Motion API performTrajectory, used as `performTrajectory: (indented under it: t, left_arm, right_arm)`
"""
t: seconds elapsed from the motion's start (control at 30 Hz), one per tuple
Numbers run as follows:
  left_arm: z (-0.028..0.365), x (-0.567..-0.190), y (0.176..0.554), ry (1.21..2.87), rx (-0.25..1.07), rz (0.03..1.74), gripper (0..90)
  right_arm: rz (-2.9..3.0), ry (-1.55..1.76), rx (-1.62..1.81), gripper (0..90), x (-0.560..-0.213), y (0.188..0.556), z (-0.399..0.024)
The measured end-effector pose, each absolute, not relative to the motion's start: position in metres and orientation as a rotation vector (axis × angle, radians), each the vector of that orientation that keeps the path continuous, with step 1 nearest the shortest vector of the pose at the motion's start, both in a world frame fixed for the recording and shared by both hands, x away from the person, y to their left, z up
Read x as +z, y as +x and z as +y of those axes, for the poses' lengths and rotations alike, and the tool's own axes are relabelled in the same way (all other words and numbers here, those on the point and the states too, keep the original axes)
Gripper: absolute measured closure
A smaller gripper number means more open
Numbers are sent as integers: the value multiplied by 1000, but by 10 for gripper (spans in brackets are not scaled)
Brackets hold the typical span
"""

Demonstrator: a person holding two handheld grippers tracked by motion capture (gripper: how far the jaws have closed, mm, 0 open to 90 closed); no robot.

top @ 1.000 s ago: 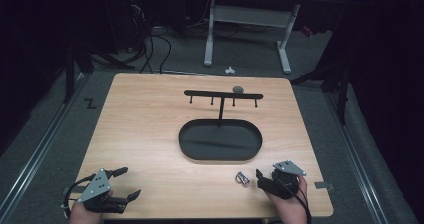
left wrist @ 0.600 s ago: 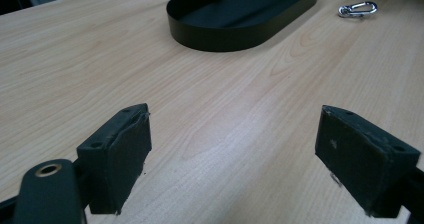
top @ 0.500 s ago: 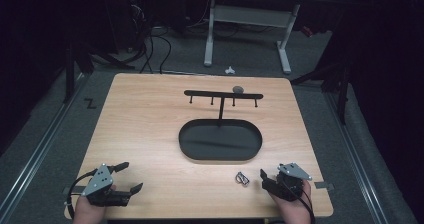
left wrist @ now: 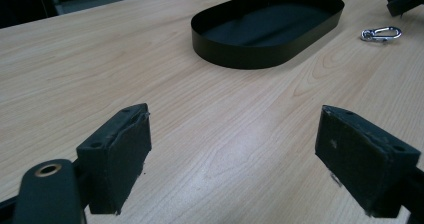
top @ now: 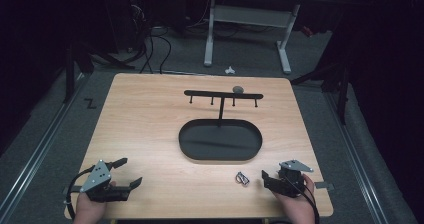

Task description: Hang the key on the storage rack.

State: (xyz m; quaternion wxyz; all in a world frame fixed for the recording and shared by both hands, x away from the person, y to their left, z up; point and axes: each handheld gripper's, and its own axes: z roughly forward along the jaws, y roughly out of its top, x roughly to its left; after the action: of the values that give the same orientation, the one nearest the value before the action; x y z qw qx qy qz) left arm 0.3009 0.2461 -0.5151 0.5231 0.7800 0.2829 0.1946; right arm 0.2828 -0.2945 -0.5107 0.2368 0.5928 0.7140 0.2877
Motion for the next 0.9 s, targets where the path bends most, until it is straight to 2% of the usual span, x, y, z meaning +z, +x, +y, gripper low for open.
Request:
performTrajectory:
  t: [0.9]
  left_arm:
    - [237,-513,306,1874,470,642,152]
  right_arm:
    - [2330,1624,405,255,-483,303,-269]
